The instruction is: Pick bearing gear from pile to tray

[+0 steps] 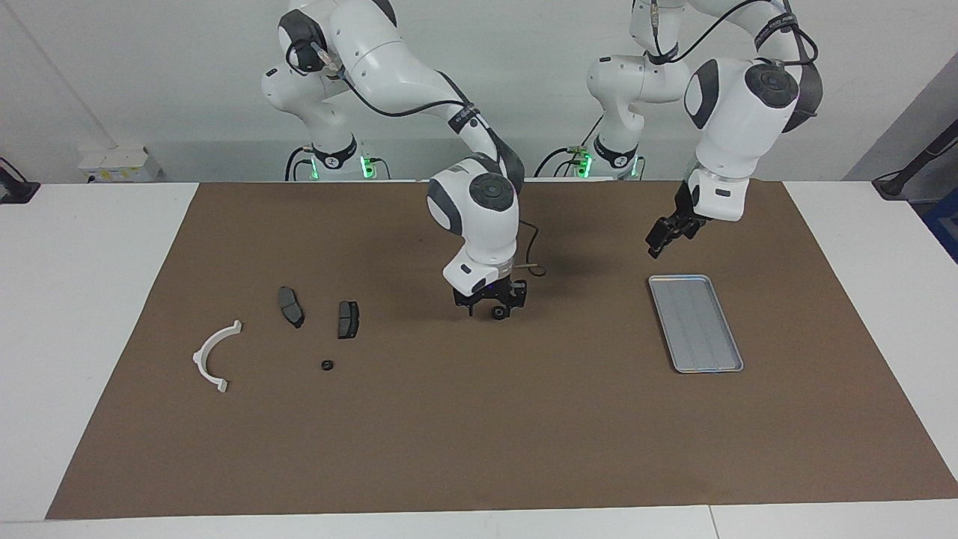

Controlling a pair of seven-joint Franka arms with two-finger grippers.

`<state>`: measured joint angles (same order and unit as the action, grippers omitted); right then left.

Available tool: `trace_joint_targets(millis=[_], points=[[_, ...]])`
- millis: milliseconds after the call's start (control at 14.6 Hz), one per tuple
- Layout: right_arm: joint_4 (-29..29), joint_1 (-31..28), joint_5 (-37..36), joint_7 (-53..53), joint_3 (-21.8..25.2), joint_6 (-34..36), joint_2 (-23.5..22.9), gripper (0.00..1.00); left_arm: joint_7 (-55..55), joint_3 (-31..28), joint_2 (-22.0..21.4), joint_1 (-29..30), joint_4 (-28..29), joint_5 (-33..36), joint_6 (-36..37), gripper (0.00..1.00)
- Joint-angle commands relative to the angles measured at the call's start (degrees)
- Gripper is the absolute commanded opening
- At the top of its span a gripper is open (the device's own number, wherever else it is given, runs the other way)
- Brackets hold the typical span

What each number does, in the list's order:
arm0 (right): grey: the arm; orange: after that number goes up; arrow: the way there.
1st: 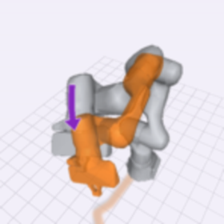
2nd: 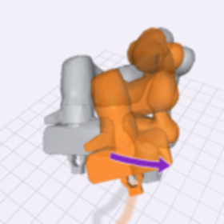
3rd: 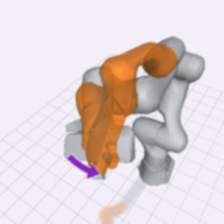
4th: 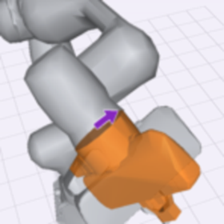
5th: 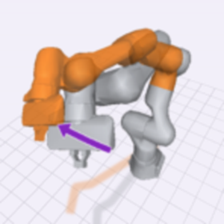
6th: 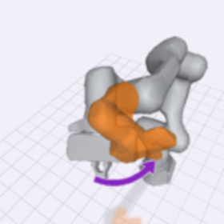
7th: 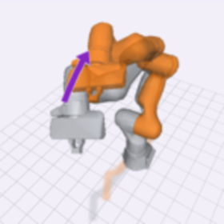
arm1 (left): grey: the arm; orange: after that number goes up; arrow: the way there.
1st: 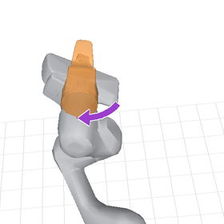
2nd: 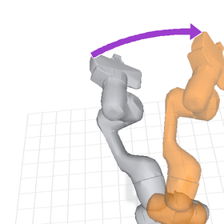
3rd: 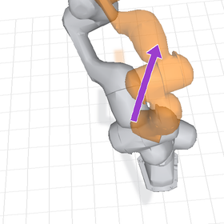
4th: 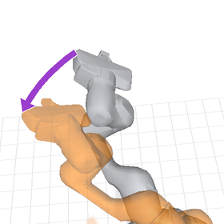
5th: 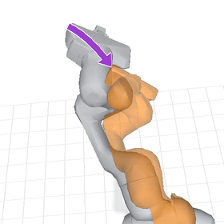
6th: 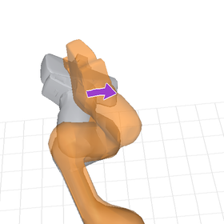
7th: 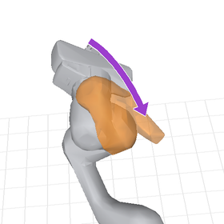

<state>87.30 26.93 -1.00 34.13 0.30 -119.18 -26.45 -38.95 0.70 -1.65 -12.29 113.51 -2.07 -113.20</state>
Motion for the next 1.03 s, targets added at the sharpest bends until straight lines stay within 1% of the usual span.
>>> trace_joint_targets(millis=[0, 137, 274, 480, 549, 617, 686, 823, 960], points=[[0.8, -7.4, 0.6, -9.4, -1.0, 1.5, 2.9, 0.78, -7.2, -0.8, 5.4, -5.0, -4.7, -0.4, -1.6, 1.00], [-0.5, -12.3, 2.5, -17.0, -0.9, 1.8, 3.1, 0.78, -11.5, -0.8, 8.0, -8.1, -6.3, -0.4, -4.4, 1.00], [-0.6, -16.6, 2.5, -24.5, -0.9, 1.5, 2.9, 0.78, -14.6, -0.9, 12.2, -11.8, -9.4, -0.3, -4.7, 1.00], [0.4, -19.9, 2.6, -31.6, -0.8, 1.0, 2.7, 0.78, -21.3, -1.0, 19.5, -17.2, -14.5, 0.0, -4.7, 1.00], [1.3, -20.6, 2.6, -32.4, -0.8, 1.0, 2.9, 0.78, -23.9, -1.1, 22.8, -20.1, -16.7, 0.1, -4.8, 1.00], [2.2, -21.1, 2.6, -32.9, -0.8, 1.0, 3.1, 0.78, -25.3, -1.2, 24.6, -21.6, -18.3, 0.6, -4.9, 1.00], [3.2, -21.4, 2.6, -33.9, -0.8, 0.9, 3.1, 0.77, -25.9, -1.0, 25.0, -22.2, -18.2, 1.0, -5.6, 1.00], [5.2, -21.4, 2.6, -34.2, -0.8, 0.0, 3.1, 0.77, -30.1, -1.2, 27.5, -26.4, -18.2, 1.0, -9.6, 1.00], [6.4, -21.2, 2.6, -34.0, -0.8, -1.8, 2.6, 0.77, -30.4, -1.2, 28.1, -26.6, -18.2, 0.8, -11.6, 1.00]])
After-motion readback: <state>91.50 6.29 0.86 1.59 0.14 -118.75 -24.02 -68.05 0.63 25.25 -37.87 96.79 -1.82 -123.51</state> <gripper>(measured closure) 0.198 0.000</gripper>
